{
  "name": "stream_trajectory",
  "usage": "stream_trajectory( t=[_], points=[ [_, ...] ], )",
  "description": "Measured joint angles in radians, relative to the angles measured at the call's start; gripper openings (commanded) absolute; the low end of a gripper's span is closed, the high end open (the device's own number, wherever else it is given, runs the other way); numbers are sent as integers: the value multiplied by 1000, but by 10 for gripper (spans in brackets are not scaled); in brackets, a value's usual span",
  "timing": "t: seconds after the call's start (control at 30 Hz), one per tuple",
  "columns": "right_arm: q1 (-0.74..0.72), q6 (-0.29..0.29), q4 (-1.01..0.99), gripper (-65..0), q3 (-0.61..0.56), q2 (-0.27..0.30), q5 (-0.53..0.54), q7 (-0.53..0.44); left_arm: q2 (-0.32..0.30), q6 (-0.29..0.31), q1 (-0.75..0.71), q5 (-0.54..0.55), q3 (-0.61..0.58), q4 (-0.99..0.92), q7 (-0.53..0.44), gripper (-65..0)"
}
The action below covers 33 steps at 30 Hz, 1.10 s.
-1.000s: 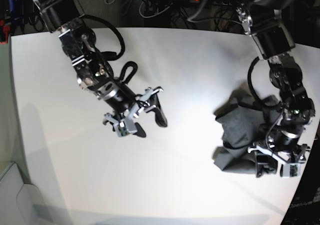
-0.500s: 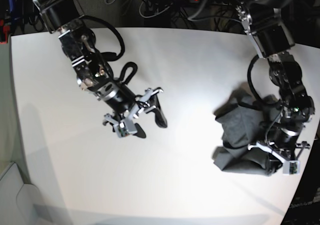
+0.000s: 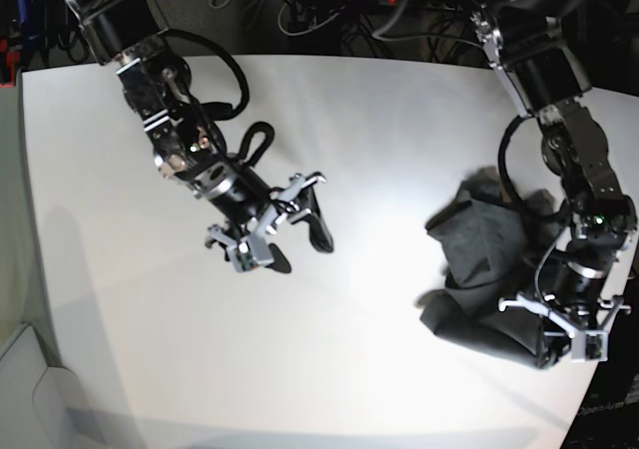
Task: Layout the t-shirt on the table in an organized manner, then fold the t-shirt properly
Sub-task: 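Grasp the t-shirt with the left gripper and lift it high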
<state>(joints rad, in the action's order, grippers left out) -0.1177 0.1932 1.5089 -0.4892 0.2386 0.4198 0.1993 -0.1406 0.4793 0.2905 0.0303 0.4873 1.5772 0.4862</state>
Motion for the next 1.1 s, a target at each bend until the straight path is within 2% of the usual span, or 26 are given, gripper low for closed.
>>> stream_trajectory(
  t=[0.13, 0.3, 0.4, 0.5, 0.6, 0.73, 0.83, 0.93, 1.1],
  points=[
    [0, 0, 0, -229, 0, 0, 0, 0, 0, 0, -3, -1, 1, 28, 20, -644],
    [0, 0, -1, -229, 0, 0, 0, 1, 3, 3, 30, 5, 2, 145, 156, -644],
    [0, 0, -2, -229, -3, 0, 0, -1, 40, -5, 80, 3, 2, 198, 220, -644],
    [12, 0, -2, -229, -2, 2, 0, -1, 50, 14, 113, 11, -5, 271, 288, -644],
    [24, 0, -6, -229, -2, 11, 0, 3, 38, -5, 188, -2, -40, 314, 353, -644],
    [24, 0, -14, -229, -2, 8, 0, -5, 41, 18, 290, 14, -68, 344, 414, -644],
    [38, 0, -15, -229, -2, 20, 0, 4, 24, 1, 391, -3, -66, 346, 477, -644],
    [37, 0, -16, -229, 0, 24, 0, 2, 2, -4, 483, -4, -87, 345, 497, -644],
    [35, 0, -14, -229, -1, 23, 0, -1, 4, 3, 571, 4, -148, 347, 548, -644]
  ],
)
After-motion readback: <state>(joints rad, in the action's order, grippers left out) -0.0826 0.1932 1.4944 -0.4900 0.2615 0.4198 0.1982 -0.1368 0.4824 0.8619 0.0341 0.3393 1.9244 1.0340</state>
